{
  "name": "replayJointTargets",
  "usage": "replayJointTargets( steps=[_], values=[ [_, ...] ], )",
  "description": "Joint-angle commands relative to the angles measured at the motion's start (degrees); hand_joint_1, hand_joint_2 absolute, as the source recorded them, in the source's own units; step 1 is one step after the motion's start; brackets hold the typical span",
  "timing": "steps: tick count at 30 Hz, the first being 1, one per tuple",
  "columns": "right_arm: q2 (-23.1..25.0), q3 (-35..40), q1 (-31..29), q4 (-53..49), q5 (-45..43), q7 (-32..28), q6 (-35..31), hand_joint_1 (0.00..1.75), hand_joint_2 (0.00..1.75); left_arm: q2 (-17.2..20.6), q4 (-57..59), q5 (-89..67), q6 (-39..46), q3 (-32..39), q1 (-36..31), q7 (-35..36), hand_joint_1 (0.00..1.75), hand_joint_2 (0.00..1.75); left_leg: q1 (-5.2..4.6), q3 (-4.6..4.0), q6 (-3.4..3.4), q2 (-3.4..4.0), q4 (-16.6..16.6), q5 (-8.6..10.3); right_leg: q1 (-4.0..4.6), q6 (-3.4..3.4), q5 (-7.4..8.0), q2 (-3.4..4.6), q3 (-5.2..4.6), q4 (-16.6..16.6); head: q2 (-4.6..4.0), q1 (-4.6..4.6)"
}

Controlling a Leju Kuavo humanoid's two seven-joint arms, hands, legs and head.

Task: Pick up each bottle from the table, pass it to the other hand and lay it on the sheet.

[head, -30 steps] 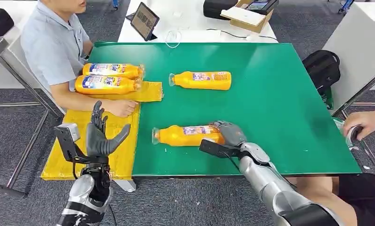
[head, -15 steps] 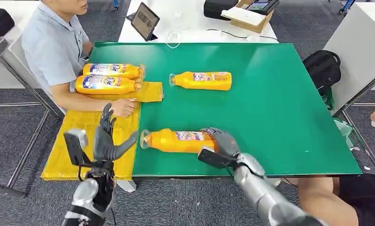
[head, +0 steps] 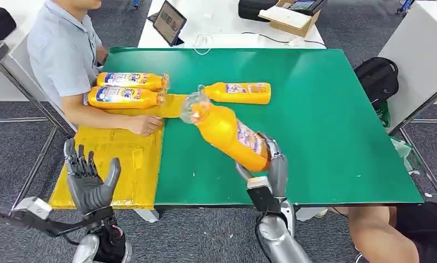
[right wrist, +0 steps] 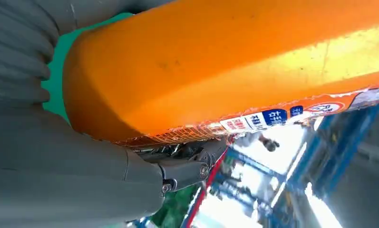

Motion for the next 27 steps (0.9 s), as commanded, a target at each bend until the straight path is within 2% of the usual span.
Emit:
replayJointTargets(
  steps=[1, 2, 6, 7, 11, 17, 27],
  values=[
    [-1.5, 3.0, -2.5, 0.3, -1.8, 0.0, 8.1, 1.75, 1.75, 5.2, 7.2, -7.1, -13.6, -9.1, 2.4, 5.9, 0.0, 1.75, -0.01, 0.24, -0.04, 0.07, -0.1, -0.03, -0.01, -0.09, -0.02, 0.07, 0.22, -0.1, 0.0, 0.0],
    [-1.0, 4.3, -3.2, 1.5, -1.3, 0.0, 10.0, 1.75, 1.75, 5.1, 9.4, -9.4, -13.7, -11.0, 1.9, 4.9, 0.0, 1.75, 0.01, 0.32, -0.06, 0.11, -0.1, -0.06, 0.01, -0.12, -0.03, 0.11, 0.28, -0.1, 0.0, 0.02],
    [-0.2, 4.7, -3.5, 2.1, -0.8, 0.0, 9.5, 1.75, 1.75, 4.8, 10.5, -9.8, -13.4, -11.3, 1.5, 4.4, 0.0, 1.75, 0.0, 0.33, -0.08, 0.11, -0.1, -0.07, 0.01, -0.14, -0.04, 0.13, 0.28, -0.1, 0.0, 0.0],
    [-0.7, 6.1, -3.9, 2.4, -0.5, 0.0, 11.6, 1.75, 1.75, 5.4, 10.7, -10.9, -13.9, -12.1, 0.9, 5.0, 0.0, 1.75, 0.01, 0.25, -0.07, 0.09, -0.1, -0.06, 0.01, -0.12, -0.03, 0.11, 0.2, 0.0, 0.0, 0.0],
    [1.2, 13.8, -7.2, 10.5, 4.1, 1.6, 16.1, 1.75, 1.75, 4.0, 14.0, -8.9, -17.5, -11.8, -2.1, 6.4, 0.0, 1.75, 0.03, 0.32, -0.08, 0.16, -0.1, -0.07, 0.04, -0.14, -0.01, 0.18, 0.26, -0.1, 0.0, 0.0],
    [4.9, 19.5, -10.5, 21.6, 4.9, 0.0, 16.8, 1.75, 1.75, 3.7, 12.5, -7.9, -21.6, -12.5, -4.5, 5.5, 0.0, 1.75, 0.06, 0.24, -0.08, 0.13, -0.1, -0.02, 0.09, -0.13, 0.01, 0.14, 0.17, 0.0, 0.0, 0.0],
    [6.0, 21.1, -10.5, 25.1, 3.5, 0.0, 17.2, 1.75, 1.75, 3.7, 11.5, -7.1, -22.5, -12.7, -5.7, 4.7, 0.0, 1.75, 0.01, 0.12, -0.04, 0.01, -0.1, 0.0, 0.01, -0.07, -0.01, 0.0, 0.11, 0.0, 0.0, 0.02]
  ],
)
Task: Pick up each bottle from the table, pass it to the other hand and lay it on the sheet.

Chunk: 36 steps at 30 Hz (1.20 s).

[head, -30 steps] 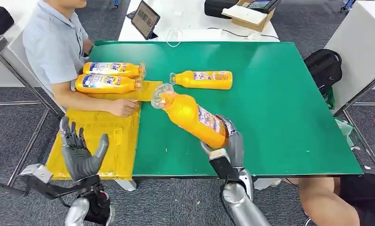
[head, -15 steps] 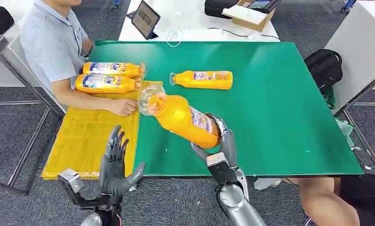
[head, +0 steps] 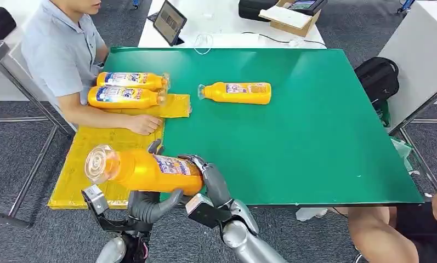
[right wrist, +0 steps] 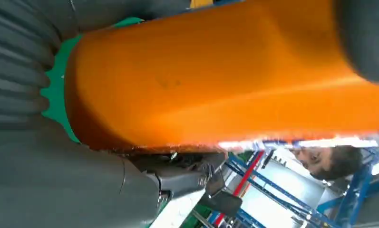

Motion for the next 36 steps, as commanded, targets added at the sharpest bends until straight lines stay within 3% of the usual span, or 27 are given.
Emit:
replayJointTargets(
  steps=[1, 11, 12, 13, 14, 15, 16, 17, 19, 20, 24, 29, 36],
  values=[
    [1.1, 3.8, -2.9, 9.7, -0.8, 0.0, 0.2, 1.75, 1.75, 1.1, 2.4, 0.3, -0.7, -1.3, -3.2, -0.4, 0.0, 1.75, 0.05, 0.24, -0.06, 0.0, -0.1, -0.05, 0.05, -0.12, -0.04, 0.0, 0.25, -0.1, 0.0, 0.02],
    [3.0, 4.8, -4.7, 14.3, -1.1, 0.0, -0.8, 1.75, 1.75, 1.0, 2.9, 0.5, -0.5, -1.5, -4.3, -0.6, 0.0, 1.75, 0.05, 0.21, -0.06, -0.05, 0.0, -0.04, 0.06, -0.11, -0.05, -0.04, 0.2, 0.0, 0.0, 0.0],
    [3.1, 5.3, -5.0, 14.4, -1.5, 0.0, -1.1, 1.75, 1.75, 1.0, 3.2, 0.5, -0.5, -1.7, -4.5, -0.6, 0.94, 1.75, 0.03, 0.13, -0.04, -0.03, 0.0, -0.01, 0.04, -0.08, -0.02, -0.03, 0.11, 0.0, 0.0, 0.02],
    [3.2, 5.7, -5.3, 14.6, -1.3, 0.0, -1.2, 1.75, 1.75, 1.1, 3.4, 0.5, -0.5, -1.8, -4.5, -0.6, 1.61, 1.75, 0.05, 0.21, -0.06, -0.01, 0.0, -0.05, 0.06, -0.12, -0.06, -0.02, 0.18, 0.0, 0.0, 0.0],
    [3.3, 6.2, -5.5, 14.6, -1.3, 0.0, -1.4, 1.75, 1.75, 1.2, 3.6, 0.9, -1.1, -2.0, -4.5, -0.1, 1.75, 1.75, 0.03, 0.16, -0.04, 0.0, 0.0, -0.02, 0.04, -0.09, -0.03, -0.02, 0.12, 0.0, 0.0, 0.0],
    [3.3, 6.3, -5.6, 14.6, -1.3, 0.0, -1.4, 1.75, 1.75, 1.3, 3.6, 1.1, -1.3, -2.0, -4.5, 0.0, 1.75, 1.75, 0.06, 0.25, -0.06, 0.01, 0.0, -0.06, 0.06, -0.12, -0.06, -0.02, 0.24, 0.0, 0.0, 0.0],
    [3.3, 6.9, -5.8, 14.5, -0.6, 0.0, -2.2, 1.5, 1.75, 1.3, 3.8, 2.1, -2.1, -2.0, -4.4, 0.5, 1.75, 1.75, 0.05, 0.21, -0.05, 0.0, 0.0, -0.03, 0.05, -0.1, -0.04, -0.03, 0.19, -0.1, 0.0, 0.02],
    [3.7, 6.5, -5.6, 14.5, -0.4, 0.0, -3.6, 0.0, 1.75, 1.3, 3.8, 3.6, -3.1, -1.6, -4.3, 1.2, 1.75, 1.75, 0.03, 0.13, -0.04, 0.01, 0.0, -0.01, 0.03, -0.07, -0.02, -0.03, 0.11, 0.0, 0.0, 0.0],
    [3.3, 7.1, -4.9, 12.7, 0.2, 0.0, -6.5, 0.0, 1.75, 1.3, 4.0, 5.5, -4.2, -1.3, -4.3, 2.5, 1.75, 1.75, 0.02, 0.18, -0.05, 0.0, 0.0, -0.03, 0.03, -0.09, -0.05, -0.03, 0.16, 0.0, 0.0, 0.02],
    [2.9, 7.2, -4.3, 11.3, -0.4, 0.0, -8.6, 0.0, 0.0, 1.3, 4.3, 6.9, -4.7, -1.0, -4.3, 3.5, 1.75, 1.75, 0.07, 0.27, -0.07, 0.01, 0.0, -0.08, 0.08, -0.13, -0.08, -0.01, 0.26, 0.0, 0.0, 0.02],
    [-0.3, 8.6, -2.0, 3.6, -1.8, 0.0, -17.1, 0.0, 0.0, 1.3, 4.7, 9.5, -4.8, 0.4, -3.8, 5.3, 1.75, 1.75, 0.02, 0.15, -0.04, -0.07, 0.0, -0.01, 0.02, -0.08, -0.05, -0.1, 0.15, -0.1, 0.0, 0.0],
    [-2.1, 8.6, -1.3, 0.6, -2.1, 0.0, -19.1, 0.0, 0.0, 1.4, 4.4, 9.6, -4.5, 1.2, -3.4, 5.3, 1.75, 1.75, 0.05, 0.25, -0.05, -0.07, 0.0, -0.05, 0.06, -0.12, -0.07, -0.1, 0.26, -0.1, 0.0, 0.02],
    [-0.3, -13.1, 9.5, -20.2, 15.0, 0.0, -20.9, 0.0, 0.0, 2.9, 4.9, -3.6, 10.8, 6.2, -5.5, 1.8, 1.75, 1.75, 0.05, 0.15, -0.06, -0.16, 0.0, -0.05, 0.05, -0.12, -0.1, -0.17, 0.17, 0.0, 0.0, 0.0]
  ],
)
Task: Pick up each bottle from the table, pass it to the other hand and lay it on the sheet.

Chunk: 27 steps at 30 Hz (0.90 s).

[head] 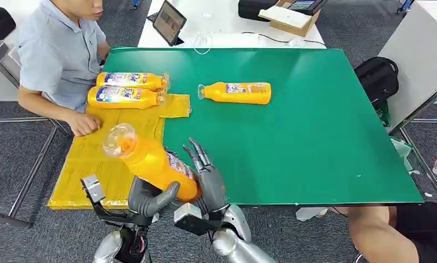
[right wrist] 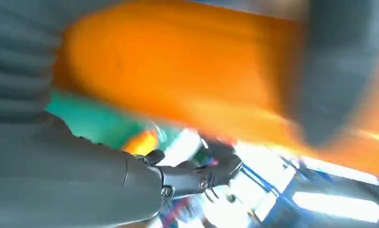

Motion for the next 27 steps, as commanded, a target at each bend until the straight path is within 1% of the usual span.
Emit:
replayJointTargets(
  steps=[1, 2, 3, 4, 5, 6, 7, 9, 10, 12, 14, 16, 19, 20, 21, 22, 24, 25, 26, 27],
  values=[
    [-0.9, -18.2, 8.5, -20.2, 11.2, 0.1, -0.6, 0.0, 0.0, 2.2, 3.5, -10.8, 11.5, 5.1, -3.6, -2.5, 1.75, 1.75, 0.06, 0.23, -0.09, -0.26, 0.0, -0.09, 0.07, -0.16, -0.17, -0.25, 0.31, 0.0, 0.0, 0.02],
    [-0.9, -19.6, 9.1, -21.9, 11.7, 0.1, -0.6, 0.0, 0.0, 2.4, 4.8, -11.6, 12.5, 6.2, -5.2, -2.6, 1.75, 1.75, 0.04, 0.1, -0.06, -0.24, 0.0, -0.02, 0.04, -0.12, -0.1, -0.22, 0.17, 0.0, 0.0, -0.04],
    [-0.5, -20.9, 9.5, -22.9, 11.8, 0.1, -0.6, 0.0, 0.0, 2.5, 5.8, -13.2, 14.0, 7.1, -6.4, -2.8, 1.75, 1.75, 0.04, 0.18, -0.08, -0.26, 0.0, -0.05, 0.05, -0.15, -0.13, -0.22, 0.24, 0.0, 0.0, -0.02],
    [-0.5, -20.9, 9.5, -22.9, 11.8, 0.1, -0.6, 0.0, 0.0, 2.5, 5.8, -13.2, 14.0, 7.1, -6.4, -2.8, 1.75, 1.75, 0.01, 0.05, -0.04, -0.26, 0.0, 0.03, 0.02, -0.08, -0.06, -0.23, 0.1, 0.0, 0.0, -0.02],
    [0.1, -22.3, 10.0, -23.9, 12.4, 0.1, -0.6, 0.0, 0.0, 2.7, 6.7, -14.5, 15.8, 8.1, -7.5, -2.7, 1.75, 1.75, 0.06, 0.14, -0.07, -0.27, 0.0, -0.01, 0.07, -0.13, -0.1, -0.25, 0.22, 0.0, 0.0, -0.02],
    [0.6, -23.5, 10.5, -24.7, 13.4, 0.1, -0.6, 0.0, 0.0, 3.1, 7.3, -16.7, 17.6, 8.6, -8.1, -3.1, 1.75, 1.75, 0.0, 0.08, -0.04, -0.22, 0.0, 0.03, 0.01, -0.08, -0.04, -0.19, 0.13, 0.0, 0.0, 0.0],
    [0.6, -23.5, 10.5, -24.7, 13.4, 0.1, -0.6, 0.0, 0.0, 3.1, 7.3, -16.7, 17.6, 8.6, -8.1, -3.1, 1.75, 1.75, 0.04, 0.11, -0.05, -0.21, 0.0, 0.01, 0.05, -0.11, -0.04, -0.18, 0.18, 0.0, 0.0, 0.02],
    [0.8, -24.1, 11.4, -26.4, 12.3, 0.1, -0.6, 0.0, 0.0, 4.7, 9.8, -27.1, 25.4, 9.1, -10.2, -3.0, 1.75, 1.75, 0.02, 0.15, -0.06, -0.16, 0.0, 0.0, 0.03, -0.12, -0.04, -0.1, 0.17, 0.0, 0.0, -0.02],
    [0.8, -24.2, 11.6, -26.7, 12.5, 0.1, -0.6, 0.0, 0.0, 5.1, 10.5, -28.8, 26.3, 9.1, -10.7, -2.7, 1.75, 1.75, 0.04, 0.24, -0.09, -0.16, 0.0, -0.04, 0.05, -0.16, -0.08, -0.1, 0.28, 0.0, 0.0, 0.0],
    [0.8, -24.2, 11.6, -26.7, 12.5, 0.1, -0.6, 0.0, 0.0, 5.1, 10.5, -28.8, 26.3, 9.1, -10.7, -2.7, 1.75, 1.75, 0.05, 0.22, -0.09, -0.23, 0.0, -0.03, 0.06, -0.16, -0.1, -0.17, 0.28, 0.0, 0.0, 0.0],
    [0.8, -24.2, 11.6, -26.7, 12.5, 0.1, -0.6, 0.0, 0.0, 5.1, 10.5, -28.8, 26.3, 9.1, -10.7, -2.7, 1.75, 1.75, 0.06, 0.27, -0.08, -0.09, 0.0, -0.08, 0.07, -0.15, -0.09, -0.03, 0.3, 0.0, 0.0, -0.02],
    [0.8, -24.2, 11.6, -26.7, 12.5, 0.1, -0.6, 0.0, 0.0, 5.1, 10.5, -28.8, 26.3, 9.1, -10.7, -2.7, 1.75, 1.75, 0.03, 0.13, -0.04, -0.09, 0.0, -0.02, 0.04, -0.08, -0.02, -0.02, 0.15, 0.0, 0.0, -0.02],
    [0.8, -24.2, 11.6, -26.7, 12.5, 0.1, -0.6, 0.0, 0.0, 5.1, 10.5, -28.8, 26.3, 9.1, -10.7, -2.7, 1.75, 1.75, 0.05, 0.26, -0.07, -0.05, 0.0, -0.08, 0.06, -0.13, -0.08, 0.0, 0.28, 0.0, 0.0, 0.0],
    [0.8, -24.2, 11.6, -26.7, 12.5, 0.1, -0.6, 0.0, 0.0, 5.1, 10.5, -28.8, 26.3, 9.1, -10.7, -2.7, 1.75, 1.75, 0.03, 0.14, -0.04, -0.06, 0.0, -0.03, 0.04, -0.09, -0.03, -0.01, 0.16, 0.0, 0.0, -0.02],
    [0.7, -23.6, 11.9, -27.5, 12.1, 0.1, -0.6, 0.0, 0.0, 6.6, 14.0, -37.8, 31.2, 8.2, -12.8, -0.3, 1.75, 1.75, 0.05, 0.28, -0.07, -0.06, 0.0, -0.07, 0.06, -0.14, -0.08, -0.01, 0.29, 0.0, 0.0, 0.0],
    [0.7, -23.2, 11.9, -27.8, 11.6, 0.1, -0.6, 0.0, 0.0, 7.7, 17.3, -44.6, 33.5, 7.6, -14.8, 3.2, 1.75, 1.75, 0.01, 0.11, -0.04, -0.09, 0.0, 0.01, 0.01, -0.09, -0.02, -0.04, 0.12, 0.0, 0.0, 0.0],
    [0.3, -21.8, 11.9, -27.8, 10.0, 0.1, -0.6, 0.0, 0.0, 9.7, 24.0, -52.3, 32.1, 6.6, -19.0, 6.1, 1.75, 1.75, 0.06, 0.26, -0.1, -0.16, 0.0, -0.01, 0.07, -0.17, -0.06, -0.11, 0.3, 0.0, 0.0, 0.0],
    [-0.2, -20.1, 11.6, -27.3, 8.8, 0.1, -0.6, 0.0, 0.0, 11.6, 30.4, -58.8, 29.1, 4.7, -23.1, 9.5, 1.75, 1.75, 0.04, 0.19, -0.08, -0.19, -0.1, 0.04, 0.05, -0.14, -0.02, -0.15, 0.23, 0.0, 0.0, 0.0],
    [-0.6, -19.1, 11.5, -26.9, 7.8, 0.1, -0.6, 0.0, 0.0, 12.5, 34.2, -62.9, 28.6, 3.6, -25.7, 9.3, 1.75, 1.75, 0.07, 0.25, -0.11, -0.22, -0.1, 0.04, 0.08, -0.18, -0.04, -0.17, 0.3, 0.0, 0.0, 0.0],
    [-0.9, -18.3, 11.2, -26.1, 6.6, 0.1, -0.6, 0.0, 0.0, 13.3, 39.2, -67.1, 26.3, 2.1, -29.1, 10.4, 1.75, 1.75, 0.04, 0.16, -0.09, -0.22, -0.1, 0.08, 0.04, -0.14, 0.0, -0.18, 0.2, 0.0, 0.0, 0.0]
  ],
)
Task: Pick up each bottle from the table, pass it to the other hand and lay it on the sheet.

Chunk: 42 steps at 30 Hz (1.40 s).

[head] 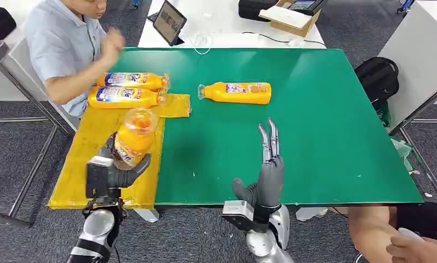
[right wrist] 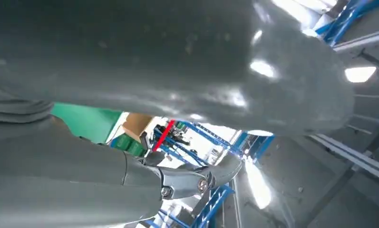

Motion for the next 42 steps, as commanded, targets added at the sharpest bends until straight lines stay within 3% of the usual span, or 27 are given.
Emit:
replayJointTargets(
  steps=[1, 4, 5, 7, 8, 11, 17, 18, 19, 20, 22, 29, 34, 38, 42],
  values=[
    [-1.8, 5.1, -1.5, 2.9, -6.1, 0.1, -0.1, 0.0, 0.0, 8.7, 33.6, -26.9, -7.3, -6.7, -21.3, 8.1, 1.75, 1.75, 0.07, 0.21, -0.12, -0.15, -0.1, 0.07, 0.08, -0.18, 0.0, -0.15, 0.22, 0.0, 0.0, 0.0],
    [-2.7, 7.5, -2.5, 5.9, -9.2, 0.1, -0.1, 0.0, 0.0, 9.1, 42.3, -29.3, -16.2, -8.5, -27.6, 8.8, 1.71, 1.75, 0.08, 0.15, -0.09, -0.08, 0.0, 0.13, 0.1, -0.1, 0.04, -0.07, 0.16, 0.0, 0.0, 0.0],
    [-2.9, 8.1, -2.7, 6.9, -10.1, 0.1, -0.1, 0.0, 0.0, 9.2, 44.3, -30.3, -17.8, -9.3, -29.2, 9.0, 0.91, 1.75, 0.09, 0.18, -0.12, -0.08, 0.0, 0.13, 0.11, -0.13, 0.03, -0.05, 0.19, 0.0, 0.0, -0.02],
    [-3.2, 9.5, -3.3, 8.6, -12.0, 0.1, -0.1, 0.0, 0.0, 10.0, 48.0, -32.9, -20.8, -11.6, -32.8, 9.8, 1.06, 1.75, 0.13, 0.22, -0.11, -0.04, 0.0, 0.1, 0.15, -0.26, 0.12, -0.02, 0.23, 0.0, 0.0, -0.02],
    [-3.4, 10.2, -3.5, 9.4, -13.2, 0.1, -0.1, 0.0, 0.0, 10.1, 49.5, -33.3, -21.9, -12.0, -34.3, 9.8, 1.36, 1.75, 0.15, 0.24, -0.12, -0.03, 0.0, 0.07, 0.18, -0.28, 0.09, -0.01, 0.26, 0.0, 0.0, 0.0],
    [-3.7, 11.6, -4.3, 11.0, -15.5, 0.1, -0.1, 0.0, 0.0, 10.5, 53.0, -33.0, -26.4, -12.0, -38.1, 9.7, 1.45, 1.75, 0.12, 0.17, -0.1, 0.01, 0.0, 0.09, 0.15, -0.25, 0.11, 0.02, 0.18, 0.0, 0.0, 0.0],
    [-3.9, 12.6, -4.9, 11.9, -17.0, 0.1, -0.1, 0.0, 0.0, 10.7, 54.7, -32.0, -29.8, -11.6, -39.8, 9.0, 1.4, 1.75, 0.11, 0.16, -0.12, 0.1, 0.0, 0.07, 0.14, -0.26, 0.11, 0.1, 0.15, 0.1, 0.0, -0.02],
    [-4.1, 13.0, -5.2, 12.3, -17.6, 0.1, -0.1, 0.0, 0.0, 10.8, 55.3, -31.3, -31.0, -11.1, -40.0, 8.7, 1.08, 1.75, 0.13, 0.19, -0.13, 0.11, 0.0, 0.05, 0.16, -0.29, 0.09, 0.11, 0.18, 0.1, 0.0, -0.02],
    [-4.1, 13.2, -5.3, 12.5, -17.8, 0.1, -0.1, 0.0, 0.0, 10.9, 55.5, -31.2, -31.5, -11.2, -40.2, 8.7, 0.56, 1.75, 0.12, 0.17, -0.12, 0.09, 0.0, 0.05, 0.15, -0.27, 0.09, 0.08, 0.15, 0.1, 0.0, 0.0],
    [-4.2, 13.8, -5.6, 13.4, -18.7, 0.1, -0.1, 0.0, 0.0, 11.0, 56.1, -30.9, -32.9, -11.1, -40.8, 8.8, 0.3, 1.75, 0.1, 0.1, -0.1, 0.09, 0.0, 0.09, 0.13, -0.23, 0.12, 0.07, 0.08, 0.1, 0.0, 0.0],
    [-4.3, 14.2, -5.8, 14.1, -18.8, 0.1, -0.1, 0.0, 0.0, 11.0, 56.6, -30.0, -34.4, -10.4, -41.3, 8.7, 0.0, 1.75, 0.11, 0.1, -0.09, 0.12, 0.0, 0.07, 0.14, -0.23, 0.12, 0.1, 0.09, 0.1, 0.0, 0.0],
    [-4.8, 15.4, -6.8, 15.5, -20.5, 0.1, -0.1, 0.0, 0.0, 11.1, 55.4, -19.4, -42.6, -3.2, -40.0, 0.2, 0.0, 1.75, 0.1, 0.2, -0.11, 0.18, 0.0, 0.04, 0.13, -0.27, 0.1, 0.17, 0.17, 0.1, 0.0, 0.0],
    [-5.3, 15.9, -6.9, 15.6, -20.5, 0.1, -0.1, 0.0, 0.0, 9.9, 48.6, -14.2, -40.1, -1.7, -36.4, -5.5, 0.0, 1.75, 0.09, 0.2, -0.1, 0.11, 0.0, 0.06, 0.12, -0.25, 0.1, 0.1, 0.2, 0.0, 0.0, 0.0],
    [-5.1, 14.6, -5.7, 14.4, -19.2, 0.1, -0.1, 0.0, 0.0, 8.2, 33.9, -8.3, -31.6, 0.5, -28.6, -8.2, 0.0, 1.75, 0.04, 0.13, -0.08, 0.02, -0.1, 0.1, 0.07, -0.22, 0.1, 0.0, 0.13, 0.0, 0.0, 0.0],
    [-5.1, 14.6, -5.7, 14.4, -19.2, 0.1, -0.1, 0.0, 0.0, 8.2, 33.9, -8.3, -31.6, 0.5, -28.6, -8.2, 0.0, 1.75, 0.08, 0.2, -0.09, 0.05, 0.0, 0.04, 0.11, -0.24, 0.07, 0.03, 0.2, 0.0, 0.0, 0.0]
  ],
)
